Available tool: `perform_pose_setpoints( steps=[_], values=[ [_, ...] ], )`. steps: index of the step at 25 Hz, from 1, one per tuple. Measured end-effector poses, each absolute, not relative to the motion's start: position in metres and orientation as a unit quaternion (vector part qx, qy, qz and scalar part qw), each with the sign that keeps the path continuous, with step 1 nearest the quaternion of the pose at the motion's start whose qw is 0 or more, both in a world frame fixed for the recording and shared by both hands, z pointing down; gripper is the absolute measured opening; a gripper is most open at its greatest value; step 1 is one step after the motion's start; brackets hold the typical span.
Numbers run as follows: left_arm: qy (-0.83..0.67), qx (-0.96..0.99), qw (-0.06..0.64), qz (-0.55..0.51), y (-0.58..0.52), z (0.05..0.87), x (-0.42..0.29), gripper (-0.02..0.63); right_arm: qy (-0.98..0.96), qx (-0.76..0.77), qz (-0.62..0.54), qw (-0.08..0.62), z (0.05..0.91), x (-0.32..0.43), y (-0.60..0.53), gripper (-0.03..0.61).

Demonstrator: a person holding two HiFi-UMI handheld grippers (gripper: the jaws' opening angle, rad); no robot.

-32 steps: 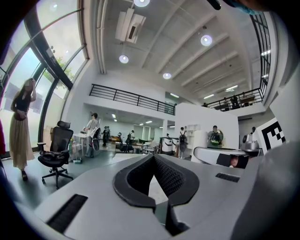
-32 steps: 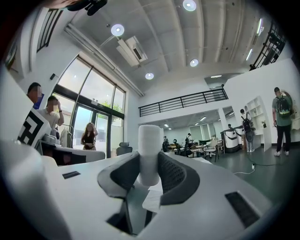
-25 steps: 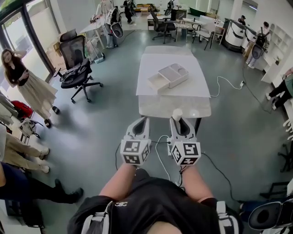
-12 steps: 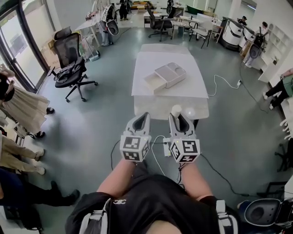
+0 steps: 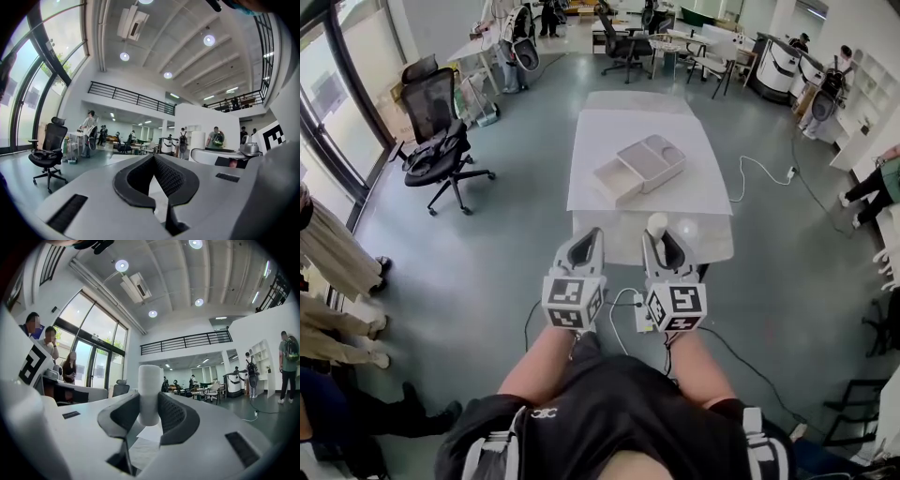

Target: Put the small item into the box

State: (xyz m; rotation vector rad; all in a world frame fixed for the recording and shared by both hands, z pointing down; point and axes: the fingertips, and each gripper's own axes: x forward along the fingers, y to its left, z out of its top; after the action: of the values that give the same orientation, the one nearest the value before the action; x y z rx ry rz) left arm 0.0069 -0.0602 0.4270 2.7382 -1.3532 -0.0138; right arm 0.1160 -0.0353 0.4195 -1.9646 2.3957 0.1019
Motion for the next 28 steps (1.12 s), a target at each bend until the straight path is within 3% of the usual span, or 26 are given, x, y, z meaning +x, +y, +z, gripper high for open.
perform_pose_setpoints(
  steps=[28],
  values=[
    [-0.403,0.913,0.061,0.014,-0.338,0.420,0.008,0.005,0.736,-0.677,-0.013,0.011,0.419,0.127,-0.305,0.121]
  ],
)
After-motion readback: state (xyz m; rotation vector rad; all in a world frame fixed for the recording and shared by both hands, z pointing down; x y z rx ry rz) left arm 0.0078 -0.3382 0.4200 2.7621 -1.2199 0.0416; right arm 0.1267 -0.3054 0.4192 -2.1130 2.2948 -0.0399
